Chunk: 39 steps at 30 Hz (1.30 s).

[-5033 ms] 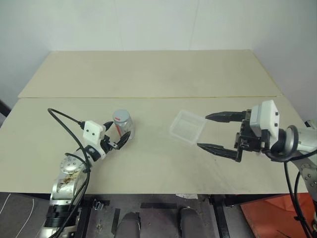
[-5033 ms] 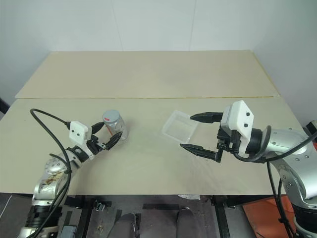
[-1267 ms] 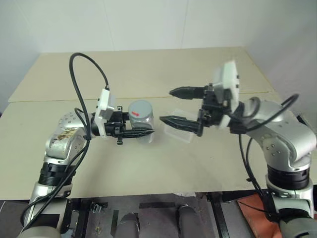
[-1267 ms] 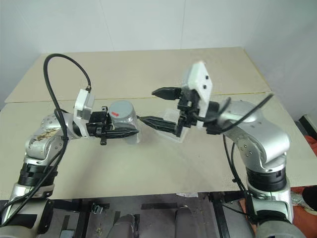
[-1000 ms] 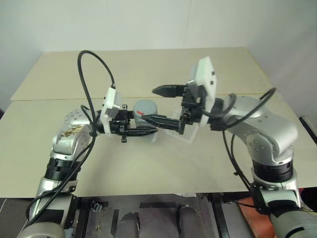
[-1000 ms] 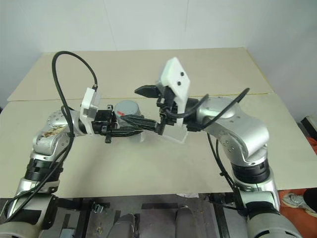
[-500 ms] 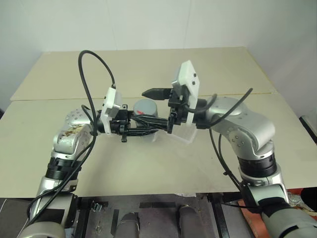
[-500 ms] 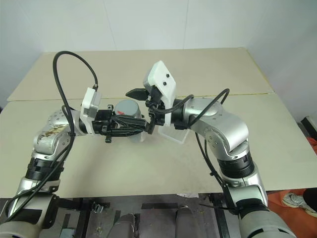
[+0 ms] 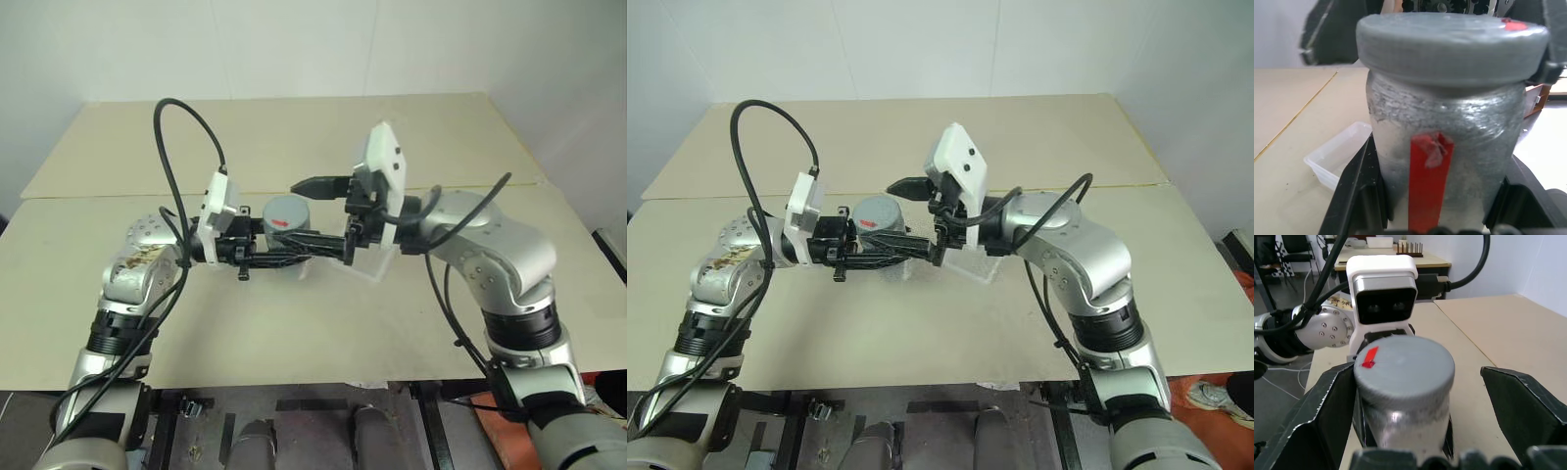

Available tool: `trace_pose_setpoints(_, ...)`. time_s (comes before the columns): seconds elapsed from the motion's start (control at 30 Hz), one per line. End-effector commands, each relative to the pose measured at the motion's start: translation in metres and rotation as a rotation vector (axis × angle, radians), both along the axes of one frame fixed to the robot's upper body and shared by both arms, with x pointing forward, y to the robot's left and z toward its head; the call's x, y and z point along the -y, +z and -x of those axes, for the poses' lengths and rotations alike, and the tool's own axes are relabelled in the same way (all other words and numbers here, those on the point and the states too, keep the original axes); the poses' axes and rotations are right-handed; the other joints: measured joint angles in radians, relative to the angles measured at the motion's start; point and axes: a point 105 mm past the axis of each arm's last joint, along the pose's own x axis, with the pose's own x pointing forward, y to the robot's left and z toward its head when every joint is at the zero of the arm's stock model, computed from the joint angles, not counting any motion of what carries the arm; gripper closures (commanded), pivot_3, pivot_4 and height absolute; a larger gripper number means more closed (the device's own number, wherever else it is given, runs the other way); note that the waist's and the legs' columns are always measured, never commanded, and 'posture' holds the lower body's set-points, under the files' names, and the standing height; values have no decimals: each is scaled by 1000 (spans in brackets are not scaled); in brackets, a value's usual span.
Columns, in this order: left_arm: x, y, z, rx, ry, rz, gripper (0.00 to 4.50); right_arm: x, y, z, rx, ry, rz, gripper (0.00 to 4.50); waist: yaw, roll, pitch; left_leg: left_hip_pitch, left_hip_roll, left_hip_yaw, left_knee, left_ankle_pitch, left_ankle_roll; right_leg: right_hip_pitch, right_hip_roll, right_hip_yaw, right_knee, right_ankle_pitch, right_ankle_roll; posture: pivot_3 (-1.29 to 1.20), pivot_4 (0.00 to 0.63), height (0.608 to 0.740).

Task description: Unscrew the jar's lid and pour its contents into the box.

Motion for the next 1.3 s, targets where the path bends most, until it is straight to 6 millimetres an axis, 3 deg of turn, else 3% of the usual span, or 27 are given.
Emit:
trace_pose_setpoints(0.03, 0, 10, 9, 50, -54, -2, 2559, 35, 20, -18, 62, -156, -64, 24, -1, 0, 0, 0, 0, 0, 0, 0, 0, 0, 0, 0, 0, 0, 0, 0, 150, 740)
trace_pose_setpoints(0.27, 0, 9, 9, 47, -58, -1, 2559, 51, 19, -22, 51, -201, -62, 24, 1, 0, 0, 0, 0, 0, 0, 0, 0, 0, 0, 0, 0, 0, 0, 0, 150, 740)
trace_pose_setpoints(0.57, 1, 10, 6, 47, -48, 9, 2559, 54, 18, -14, 67, -177, -21, 24, 1, 0, 0, 0, 0, 0, 0, 0, 0, 0, 0, 0, 0, 0, 0, 0, 150, 740)
trace_pose_setpoints(0.87, 3, 11, 1, 47, -37, 20, 2559, 31, 25, 17, 107, -42, -24, 24, 0, 0, 0, 0, 0, 0, 0, 0, 0, 0, 0, 0, 0, 0, 0, 0, 150, 740)
trace_pose_setpoints(1.3, 4, 10, 7, 48, -48, 18, 2559, -14, 27, 27, 124, 56, -77, 24, -1, 0, 0, 0, 0, 0, 0, 0, 0, -1, 0, 0, 0, 0, 0, 0, 150, 740)
